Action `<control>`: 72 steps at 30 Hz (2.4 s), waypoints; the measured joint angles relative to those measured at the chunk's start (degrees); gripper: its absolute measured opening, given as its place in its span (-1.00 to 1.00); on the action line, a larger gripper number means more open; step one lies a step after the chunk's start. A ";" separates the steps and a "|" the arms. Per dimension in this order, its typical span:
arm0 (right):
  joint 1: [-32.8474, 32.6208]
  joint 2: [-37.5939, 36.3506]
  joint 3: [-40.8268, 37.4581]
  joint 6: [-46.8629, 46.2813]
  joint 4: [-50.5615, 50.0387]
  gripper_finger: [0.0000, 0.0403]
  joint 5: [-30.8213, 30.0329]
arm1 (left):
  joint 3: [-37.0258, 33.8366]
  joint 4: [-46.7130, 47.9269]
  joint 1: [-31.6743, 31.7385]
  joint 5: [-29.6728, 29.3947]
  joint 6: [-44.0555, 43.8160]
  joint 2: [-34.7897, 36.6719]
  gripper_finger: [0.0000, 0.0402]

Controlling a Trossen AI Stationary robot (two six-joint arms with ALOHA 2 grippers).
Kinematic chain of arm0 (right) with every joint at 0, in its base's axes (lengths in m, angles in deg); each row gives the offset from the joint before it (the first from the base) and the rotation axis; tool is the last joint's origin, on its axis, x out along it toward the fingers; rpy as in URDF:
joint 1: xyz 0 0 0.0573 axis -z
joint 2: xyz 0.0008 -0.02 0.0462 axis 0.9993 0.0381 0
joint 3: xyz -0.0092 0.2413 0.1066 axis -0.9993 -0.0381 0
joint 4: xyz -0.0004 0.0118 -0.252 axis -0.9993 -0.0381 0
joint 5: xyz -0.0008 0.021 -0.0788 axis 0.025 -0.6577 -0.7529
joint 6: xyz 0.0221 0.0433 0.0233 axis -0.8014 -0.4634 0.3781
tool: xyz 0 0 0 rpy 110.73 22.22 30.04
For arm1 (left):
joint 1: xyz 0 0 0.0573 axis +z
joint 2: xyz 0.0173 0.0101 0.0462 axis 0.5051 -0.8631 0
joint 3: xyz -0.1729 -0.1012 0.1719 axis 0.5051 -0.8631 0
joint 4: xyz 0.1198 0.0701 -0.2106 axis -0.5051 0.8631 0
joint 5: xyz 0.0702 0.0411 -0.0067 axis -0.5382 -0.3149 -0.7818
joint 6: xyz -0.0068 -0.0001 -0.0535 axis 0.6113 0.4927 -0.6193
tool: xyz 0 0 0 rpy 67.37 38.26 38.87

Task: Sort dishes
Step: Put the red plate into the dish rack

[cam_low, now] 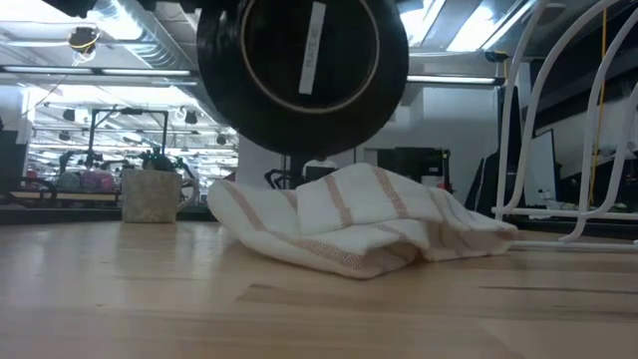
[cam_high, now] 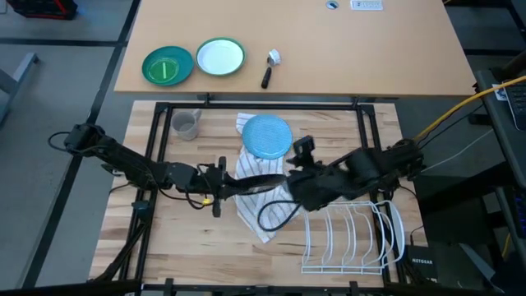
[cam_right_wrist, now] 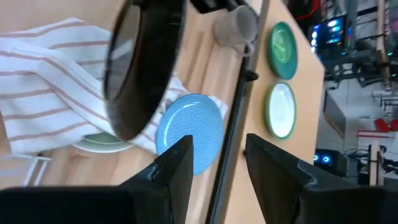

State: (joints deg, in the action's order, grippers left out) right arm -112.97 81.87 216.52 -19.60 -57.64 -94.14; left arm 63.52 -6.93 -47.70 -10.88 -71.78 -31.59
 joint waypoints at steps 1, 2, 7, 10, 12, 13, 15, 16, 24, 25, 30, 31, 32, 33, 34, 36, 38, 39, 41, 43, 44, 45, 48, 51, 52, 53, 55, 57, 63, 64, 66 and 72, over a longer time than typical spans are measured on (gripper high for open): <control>-0.02 -0.89 0.00 0.12 0.00 -0.26 -0.58 | 0.00 -0.84 -0.29 0.08 -1.56 0.00 -0.90; -0.02 -1.77 0.00 0.67 0.00 -0.26 -1.04 | 0.00 -1.88 -0.52 0.09 -3.04 0.00 -0.90; -0.02 -5.43 0.00 2.88 -0.01 -0.26 -1.56 | 0.01 -8.97 -2.33 0.70 -8.82 0.00 -0.91; 0.00 -6.21 0.00 4.27 0.01 -0.26 -1.65 | 0.04 -13.12 -3.73 0.86 -11.56 0.00 -0.91; -0.01 -6.23 0.00 5.89 0.01 -0.26 -1.98 | 0.05 -15.37 -4.59 0.85 -13.42 0.00 -0.91; 0.00 -6.23 -0.02 6.85 0.02 -0.26 -2.56 | 0.07 -16.19 -4.98 0.82 -14.30 0.00 -0.91; 0.00 -6.23 -0.03 8.80 0.05 -0.26 -4.53 | 0.07 -17.91 -5.80 0.69 -16.03 -0.09 -0.91; 0.01 -6.23 -0.14 9.80 0.07 -0.26 -5.73 | 0.09 -19.23 -6.09 0.44 -17.00 -0.38 -0.91; 0.58 -7.03 -4.60 13.29 0.02 -0.26 -11.96 | 6.81 -21.21 -8.57 -2.68 -17.30 -5.27 -0.91; 0.81 -7.49 -5.69 13.28 0.11 -0.26 -11.75 | 8.01 -21.09 -8.86 -2.78 -17.06 -6.24 -0.91; 0.79 -12.20 -14.65 8.56 0.05 -0.26 -11.18 | 14.15 -20.88 -9.73 -2.66 -15.86 -11.47 -0.91; 0.79 -13.69 -17.20 7.42 0.10 -0.26 -11.18 | 15.06 -20.84 -9.81 -2.48 -15.83 -12.51 -0.91; 0.79 -15.14 -19.66 6.11 0.05 -0.26 -11.16 | 15.82 -20.75 -9.81 -2.46 -15.84 -13.53 -0.91; 0.75 -16.63 -22.14 4.55 -0.04 -0.26 -11.16 | 16.63 -20.41 -9.73 -2.48 -15.90 -14.50 -0.91; 0.74 -18.26 -24.76 2.68 0.05 -0.26 -11.14 | 17.59 -20.15 -9.47 -2.46 -16.30 -15.64 -0.91; 0.74 -21.43 -29.74 -0.84 0.04 -0.26 -10.71 | 19.47 -20.43 -8.77 -2.50 -18.51 -17.79 -0.91; 0.74 -24.71 -34.62 -3.46 0.00 -0.26 -10.65 | 21.44 -20.59 -8.06 -2.76 -21.29 -20.08 -0.91; 0.74 -26.35 -36.90 -4.76 -0.01 -0.26 -10.64 | 22.57 -20.86 -7.65 -2.79 -22.66 -21.38 -0.91; 0.74 -28.95 -41.30 -6.74 -0.02 -0.26 -10.08 | 24.75 -20.61 -6.92 -2.81 -25.30 -23.88 -0.91; 0.66 -31.42 -45.52 -8.30 0.08 -0.26 -8.59 | 27.17 -20.15 -6.16 -2.88 -27.29 -26.09 -0.91; 0.27 -32.56 -47.36 -8.99 0.09 -0.26 -7.83 | 28.38 -20.04 -5.82 -2.89 -27.75 -27.02 -0.91; -0.25 -33.85 -49.12 -9.54 0.10 -0.26 -7.19 | 29.61 -20.01 -5.56 -3.16 -28.18 -27.82 -0.91; -2.66 -36.98 -53.87 -10.21 0.38 -0.26 -5.72 | 33.05 -20.36 -5.07 -5.45 -29.40 -29.99 -0.91; -6.19 -39.62 -57.88 -12.71 0.40 -0.26 -4.61 | 36.27 -20.26 -4.94 -8.13 -29.32 -32.41 -0.91; -7.45 -40.48 -59.09 -13.63 0.32 -0.26 -4.32 | 37.21 -20.19 -4.99 -8.93 -29.35 -33.16 -0.91; -8.63 -41.29 -60.24 -14.34 0.22 -0.26 -4.03 | 38.13 -20.10 -5.11 -9.73 -29.53 -34.03 -0.91; -11.21 -42.64 -62.60 -16.51 0.04 -0.26 -3.45 | 40.11 -20.06 -5.40 -11.53 -30.75 -35.76 -0.91; -13.92 -43.88 -64.68 -19.36 0.05 -0.26 -3.14 | 42.05 -19.63 -5.85 -13.62 -32.46 -37.49 -0.91; -21.08 -45.08 -69.37 -27.33 0.17 -0.26 -3.14 | 48.58 -15.51 -6.31 -18.20 -36.23 -43.40 -0.91; -22.16 -45.09 -70.03 -28.65 0.18 -0.26 -3.14 | 49.69 -15.09 -6.27 -18.46 -36.56 -44.18 -0.91; -24.28 -45.11 -71.42 -31.28 0.61 -0.26 -3.12 | 52.17 -13.90 -6.27 -19.72 -37.79 -45.68 -0.91; -29.66 -45.08 -74.24 -37.18 3.49 -0.26 -3.24 | 57.71 -6.02 -7.03 -23.53 -41.92 -48.11 -0.91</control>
State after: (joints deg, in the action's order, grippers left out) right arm -142.63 36.79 142.27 -56.78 -54.16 -97.38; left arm 121.22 -12.96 -54.73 -34.42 -113.69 -79.70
